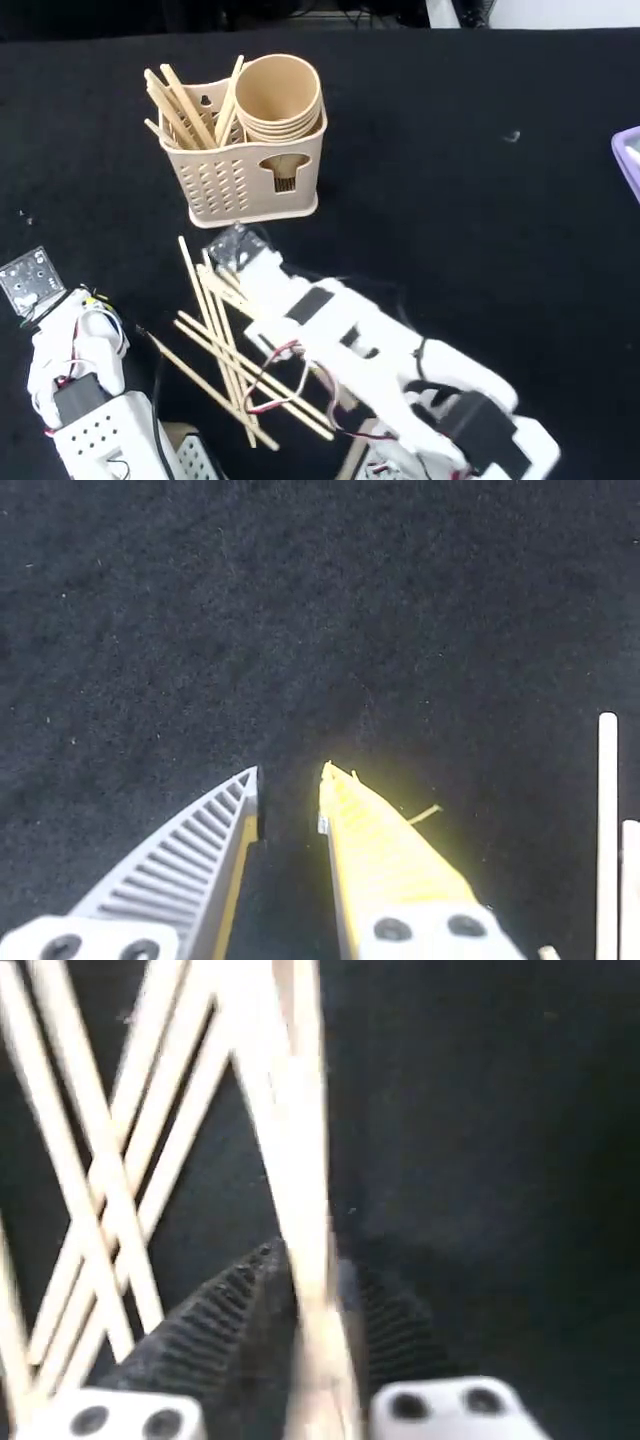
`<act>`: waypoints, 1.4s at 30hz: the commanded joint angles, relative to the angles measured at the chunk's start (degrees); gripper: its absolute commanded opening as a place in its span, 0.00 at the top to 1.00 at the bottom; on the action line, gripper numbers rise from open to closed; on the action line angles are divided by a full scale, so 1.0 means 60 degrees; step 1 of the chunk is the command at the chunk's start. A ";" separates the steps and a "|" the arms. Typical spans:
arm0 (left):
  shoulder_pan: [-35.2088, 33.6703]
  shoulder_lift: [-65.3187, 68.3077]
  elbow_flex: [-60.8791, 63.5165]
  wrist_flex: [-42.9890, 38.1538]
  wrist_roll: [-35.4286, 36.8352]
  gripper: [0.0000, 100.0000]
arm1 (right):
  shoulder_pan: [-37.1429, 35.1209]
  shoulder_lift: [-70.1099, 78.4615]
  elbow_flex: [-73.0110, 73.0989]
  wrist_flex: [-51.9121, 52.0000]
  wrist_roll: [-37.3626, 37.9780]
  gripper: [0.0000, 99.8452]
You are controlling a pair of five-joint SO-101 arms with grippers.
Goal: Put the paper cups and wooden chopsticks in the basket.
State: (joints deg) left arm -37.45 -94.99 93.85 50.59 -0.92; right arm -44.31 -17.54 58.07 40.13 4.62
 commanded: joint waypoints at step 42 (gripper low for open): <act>-0.0330 -0.0015 -0.0403 -0.0264 0.0103 0.89 | -0.4352 -0.3905 0.2894 -0.1055 -0.3414 0.61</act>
State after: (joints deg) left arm -37.45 -94.99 93.85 50.07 -0.92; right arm -69.63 -44.70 78.99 35.12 -13.85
